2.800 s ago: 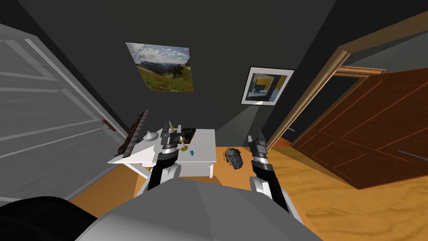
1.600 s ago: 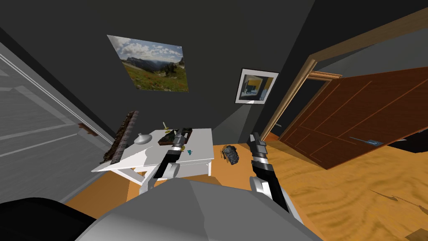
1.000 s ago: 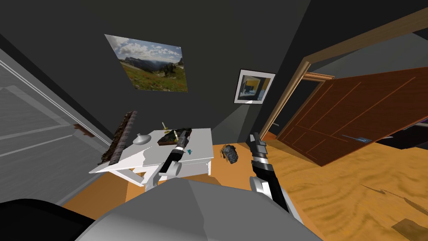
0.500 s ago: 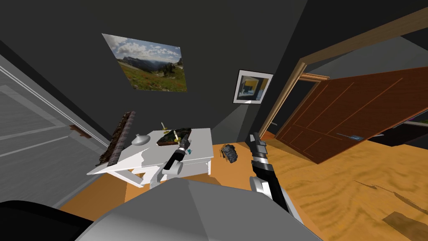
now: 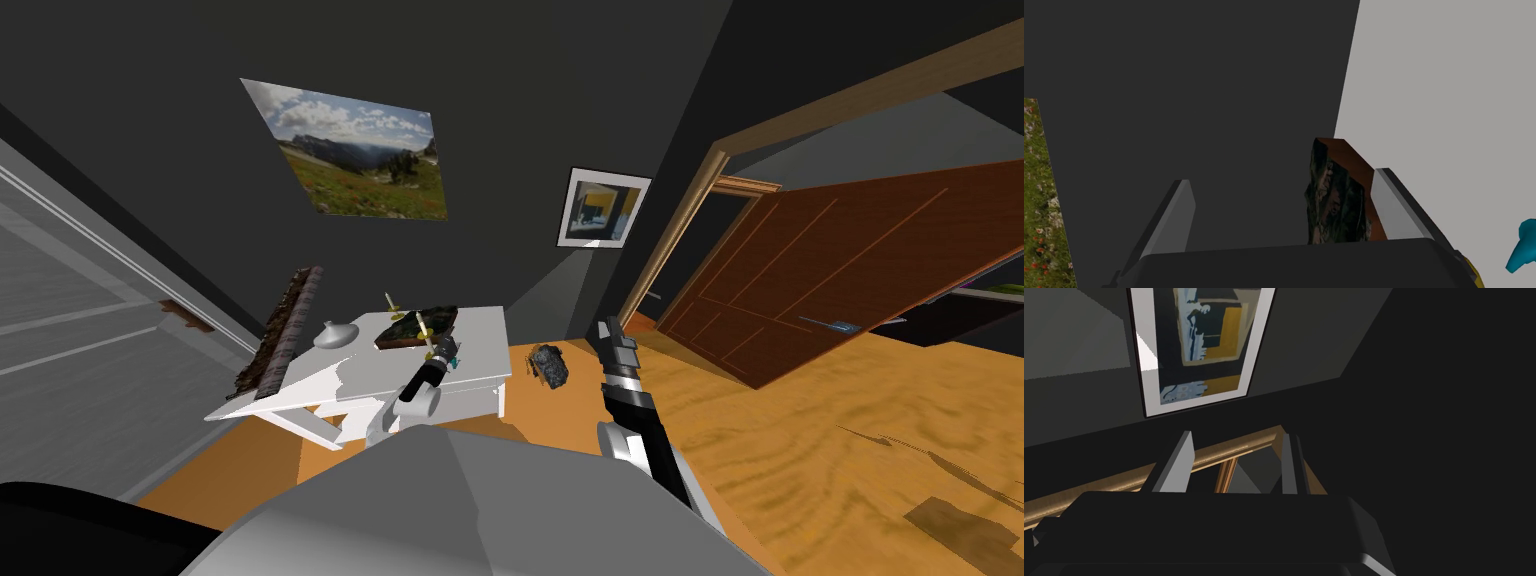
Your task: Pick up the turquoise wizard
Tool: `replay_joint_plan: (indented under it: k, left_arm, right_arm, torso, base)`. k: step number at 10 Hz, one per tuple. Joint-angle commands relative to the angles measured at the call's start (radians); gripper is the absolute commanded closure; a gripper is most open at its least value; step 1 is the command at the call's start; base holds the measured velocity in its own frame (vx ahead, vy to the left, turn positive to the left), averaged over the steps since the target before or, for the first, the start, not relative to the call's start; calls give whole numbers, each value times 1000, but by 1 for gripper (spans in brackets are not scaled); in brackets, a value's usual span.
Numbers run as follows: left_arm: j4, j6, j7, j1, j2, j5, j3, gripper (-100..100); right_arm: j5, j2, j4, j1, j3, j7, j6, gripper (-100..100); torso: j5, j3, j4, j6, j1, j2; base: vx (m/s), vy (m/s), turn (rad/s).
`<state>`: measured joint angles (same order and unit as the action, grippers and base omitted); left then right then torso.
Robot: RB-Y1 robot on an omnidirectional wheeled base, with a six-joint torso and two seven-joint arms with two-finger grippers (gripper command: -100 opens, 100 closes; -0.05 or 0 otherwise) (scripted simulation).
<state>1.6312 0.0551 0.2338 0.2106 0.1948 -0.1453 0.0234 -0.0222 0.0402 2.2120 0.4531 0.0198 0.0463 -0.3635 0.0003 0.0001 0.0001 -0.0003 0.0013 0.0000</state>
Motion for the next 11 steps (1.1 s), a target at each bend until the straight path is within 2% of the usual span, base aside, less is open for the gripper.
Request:
replay_joint_plan:
  k: [1,2,7,8,11]
  left_arm:
    - [-50,-44,13,-26,2,-8,-10,-100]
    - [-57,-44,13,-26,2,-8,-10,-100]
    - [-193,-174,54,-84,11,-35,-47,-100]
    - [-193,-174,54,-84,11,-35,-47,-100]
    - [-259,-236,76,-111,18,-51,-74,-100]
  right_arm:
    - [0,0,0,0,0,0,0,0]
    - [0,0,0,0,0,0,0,0]
    - [0,0,0,0,0,0,0,0]
    - [0,0,0,0,0,0,0,0]
    - [0,0,0,0,0,0,0,0]
  torso:
    - [0,0,0,0,0,0]
    - [0,0,0,0,0,0]
    - [0,0,0,0,1,-1]
    - [0,-1,0,0,1,-1]
    - [0,-1,0,0,1,-2]
  base:
    - [-4,21,-21]
    - [-4,15,-8]
    - [4,26,-4]
    - [10,24,2]
    - [21,29,16]
